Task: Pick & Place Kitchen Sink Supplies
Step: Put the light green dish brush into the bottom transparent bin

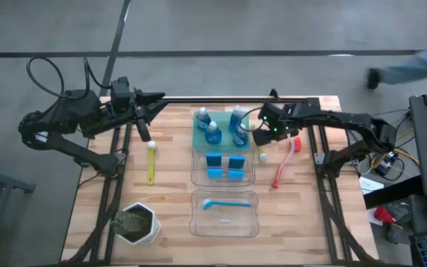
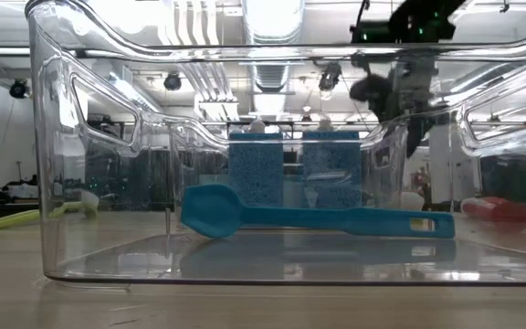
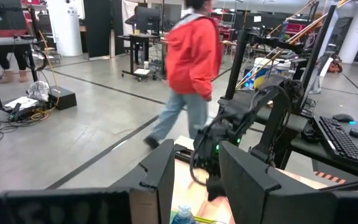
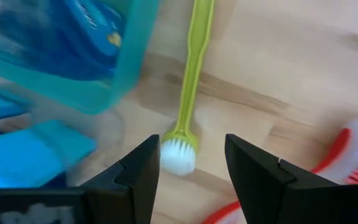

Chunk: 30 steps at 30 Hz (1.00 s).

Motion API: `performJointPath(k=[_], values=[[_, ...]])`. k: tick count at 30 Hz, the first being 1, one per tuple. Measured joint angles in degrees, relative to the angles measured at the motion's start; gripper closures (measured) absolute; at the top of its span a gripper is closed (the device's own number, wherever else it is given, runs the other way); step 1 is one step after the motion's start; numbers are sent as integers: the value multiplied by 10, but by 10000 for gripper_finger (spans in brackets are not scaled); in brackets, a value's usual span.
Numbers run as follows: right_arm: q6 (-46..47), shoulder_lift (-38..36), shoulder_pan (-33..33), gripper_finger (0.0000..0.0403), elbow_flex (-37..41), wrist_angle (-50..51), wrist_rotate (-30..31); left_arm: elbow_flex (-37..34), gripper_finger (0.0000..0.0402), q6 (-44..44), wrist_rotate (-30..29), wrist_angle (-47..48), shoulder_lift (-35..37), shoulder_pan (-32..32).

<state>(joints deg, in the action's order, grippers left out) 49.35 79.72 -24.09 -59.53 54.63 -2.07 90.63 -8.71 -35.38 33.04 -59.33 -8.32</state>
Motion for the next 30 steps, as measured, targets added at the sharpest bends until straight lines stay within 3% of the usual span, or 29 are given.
performJointPath(k=[13, 30], values=[[38, 3, -4, 227, 148, -209, -30, 0, 280, 0, 0, 0, 1, 0], [83, 10, -7, 227, 232, -343, -23, 0, 280, -1, 0, -5, 1, 0]])
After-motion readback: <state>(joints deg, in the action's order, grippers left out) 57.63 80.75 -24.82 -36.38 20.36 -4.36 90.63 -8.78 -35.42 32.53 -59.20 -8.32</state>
